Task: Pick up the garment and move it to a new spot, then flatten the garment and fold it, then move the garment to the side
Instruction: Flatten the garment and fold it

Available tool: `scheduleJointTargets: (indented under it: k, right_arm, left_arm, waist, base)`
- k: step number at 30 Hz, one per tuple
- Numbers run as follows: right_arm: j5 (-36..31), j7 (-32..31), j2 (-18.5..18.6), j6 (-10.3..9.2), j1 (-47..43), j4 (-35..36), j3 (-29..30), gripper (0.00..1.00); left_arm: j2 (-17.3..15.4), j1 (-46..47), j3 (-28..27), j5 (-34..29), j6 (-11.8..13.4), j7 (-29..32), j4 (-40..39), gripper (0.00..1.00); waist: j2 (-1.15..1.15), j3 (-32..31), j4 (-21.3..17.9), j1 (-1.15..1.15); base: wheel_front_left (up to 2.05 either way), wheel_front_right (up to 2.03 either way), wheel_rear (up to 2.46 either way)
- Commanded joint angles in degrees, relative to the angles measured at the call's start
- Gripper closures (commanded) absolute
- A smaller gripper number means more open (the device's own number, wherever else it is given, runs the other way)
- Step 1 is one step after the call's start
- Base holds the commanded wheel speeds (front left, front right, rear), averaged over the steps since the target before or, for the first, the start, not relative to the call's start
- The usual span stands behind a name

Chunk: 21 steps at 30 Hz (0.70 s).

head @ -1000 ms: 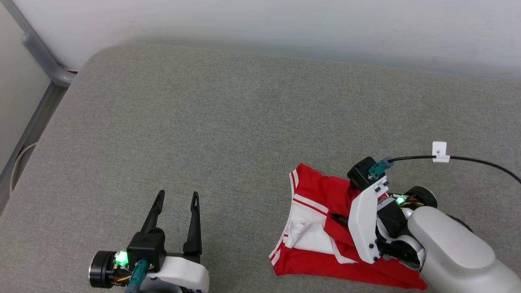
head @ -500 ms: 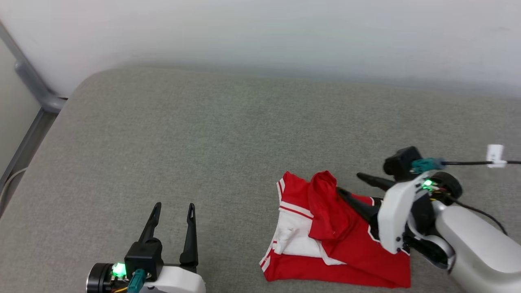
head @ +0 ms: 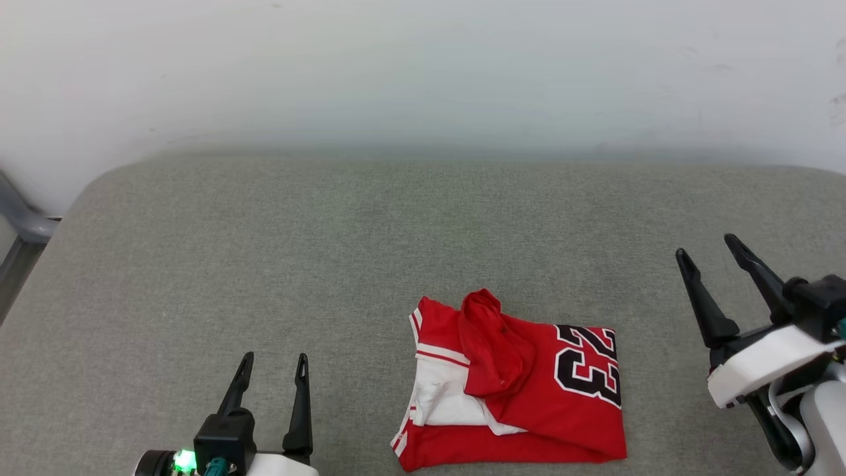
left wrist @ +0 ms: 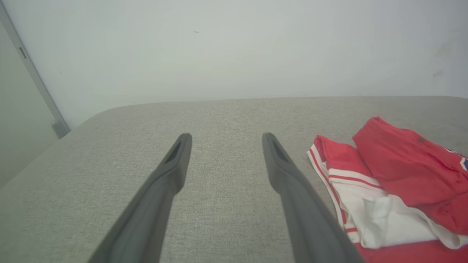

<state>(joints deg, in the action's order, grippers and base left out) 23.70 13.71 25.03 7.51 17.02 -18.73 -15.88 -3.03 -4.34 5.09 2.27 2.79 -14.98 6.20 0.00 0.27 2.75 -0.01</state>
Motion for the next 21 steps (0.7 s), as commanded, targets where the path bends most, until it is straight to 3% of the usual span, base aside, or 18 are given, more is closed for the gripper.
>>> scheduleJointTargets:
  k: [1,10,15,21]
  right_arm:
    - [-2.4,0.7,-2.3,-0.05,-2.6,1.5,3.4,0.0]
    - [-13.4,1.4,-11.9,-0.05,-13.8,13.7,16.1,0.0]
    - [-16.3,1.4,-17.0,-0.05,-20.2,18.9,18.6,0.0]
    - [-17.1,1.4,-20.0,-0.05,-25.2,20.7,19.1,0.0]
  left_arm:
    - [-0.2,-0.4,-0.2,-0.1,-0.2,-0.3,-0.3,0.0]
    - [-0.2,-0.9,-0.4,-0.3,-0.7,-0.3,-0.8,0.0]
    - [-0.2,-1.3,-0.5,-0.3,-0.6,-0.3,-1.2,0.0]
    - [-0.2,-2.4,-1.0,-0.2,-0.5,-0.3,-1.8,0.0]
  waist:
    - [0.0,-0.5,-0.6,0.01]
    - [0.0,-1.2,-1.1,0.01]
    - [0.0,-1.8,-0.8,0.01]
    - [0.0,-2.4,-0.3,0.01]
  base:
    - [0.0,0.0,0.0]
    - [0.0,0.0,0.0]
    - [0.0,0.0,0.0]
    - [0.0,0.0,0.0]
